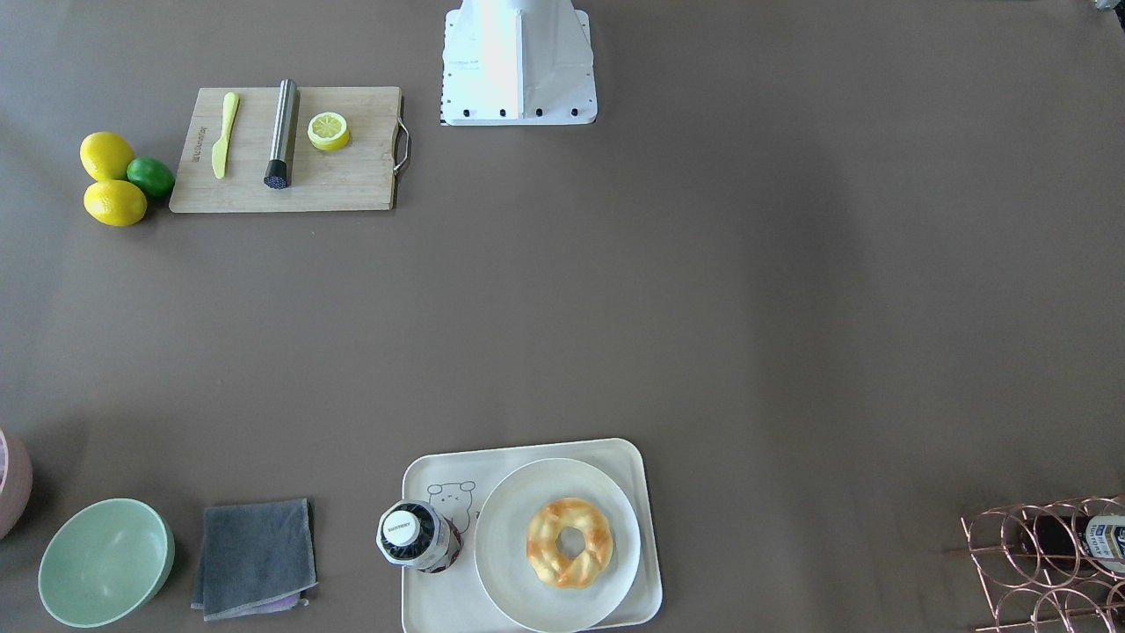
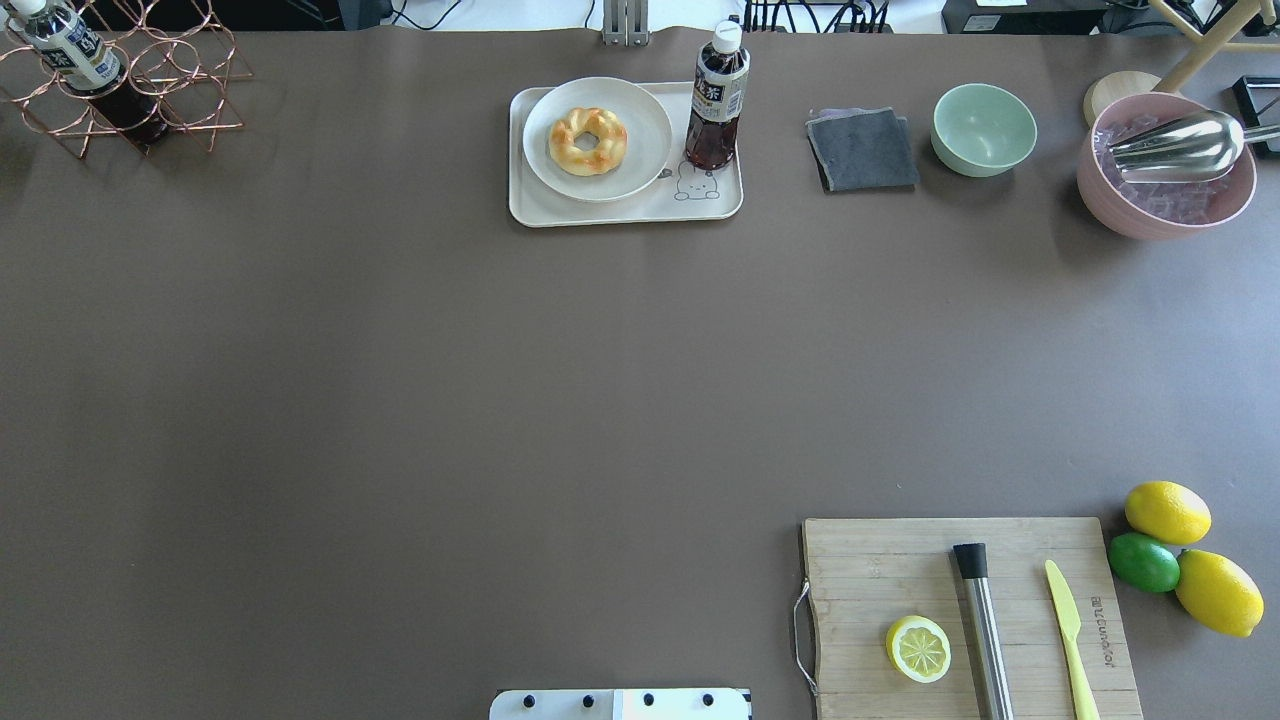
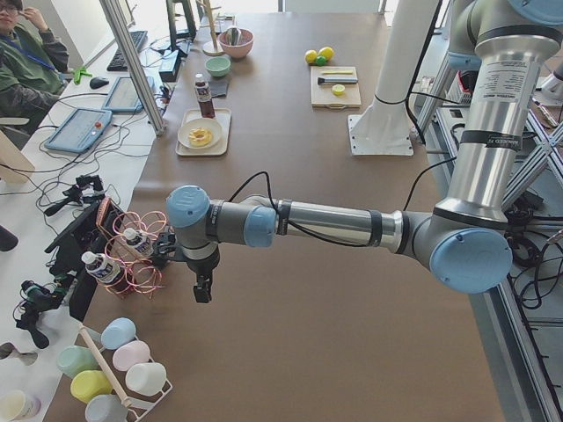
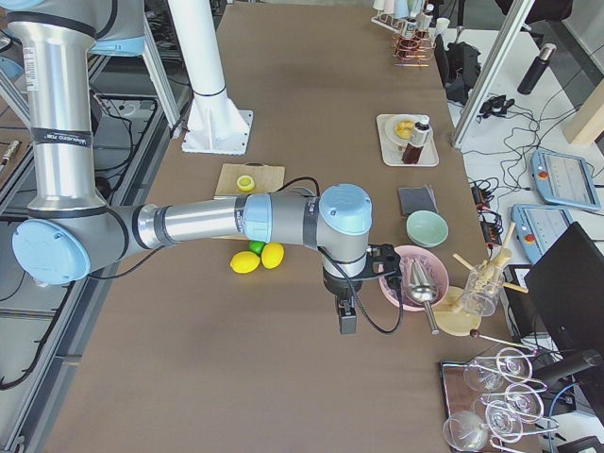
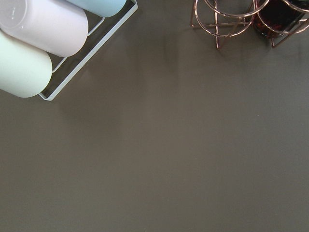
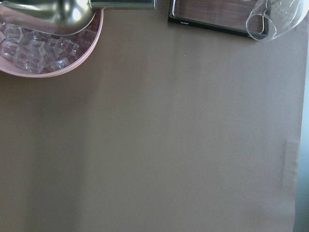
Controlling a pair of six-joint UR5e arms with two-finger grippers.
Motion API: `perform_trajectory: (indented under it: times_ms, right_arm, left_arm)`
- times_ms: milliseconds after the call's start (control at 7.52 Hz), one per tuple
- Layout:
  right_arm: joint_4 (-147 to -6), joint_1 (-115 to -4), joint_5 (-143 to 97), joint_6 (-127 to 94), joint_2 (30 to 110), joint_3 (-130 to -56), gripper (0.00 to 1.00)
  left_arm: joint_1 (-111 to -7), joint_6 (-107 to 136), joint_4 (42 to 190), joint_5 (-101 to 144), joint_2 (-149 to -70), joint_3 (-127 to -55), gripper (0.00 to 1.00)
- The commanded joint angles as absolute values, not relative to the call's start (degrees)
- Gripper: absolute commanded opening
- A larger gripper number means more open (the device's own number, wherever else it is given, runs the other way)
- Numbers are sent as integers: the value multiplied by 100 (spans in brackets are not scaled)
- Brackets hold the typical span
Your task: Place donut on tray
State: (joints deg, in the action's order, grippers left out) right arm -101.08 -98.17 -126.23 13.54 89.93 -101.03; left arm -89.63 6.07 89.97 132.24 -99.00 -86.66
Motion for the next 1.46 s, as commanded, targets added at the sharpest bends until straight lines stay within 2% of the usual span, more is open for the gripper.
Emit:
perform_trajectory:
  times_ms: [0, 399, 798, 1329]
  right_arm:
    - [-10081, -9817, -12647, 1336, 9009, -10055, 100]
    - [-10003, -9817, -12674, 1327, 9018, -9880, 100]
    - [-9283, -9817, -12700, 1301, 9088, -9459, 100]
    - [-9273, -9817, -12999, 1301, 9158, -9457, 100]
  left_arm:
    - [-9375, 598, 9035, 13342, -9800, -8954, 98]
    - [-9448, 598, 8965, 13359, -9686, -9210, 98]
    - [-9457, 598, 9017, 13386, -9449, -9728, 98]
    - [-9545, 598, 9097, 13395, -9159, -9747, 98]
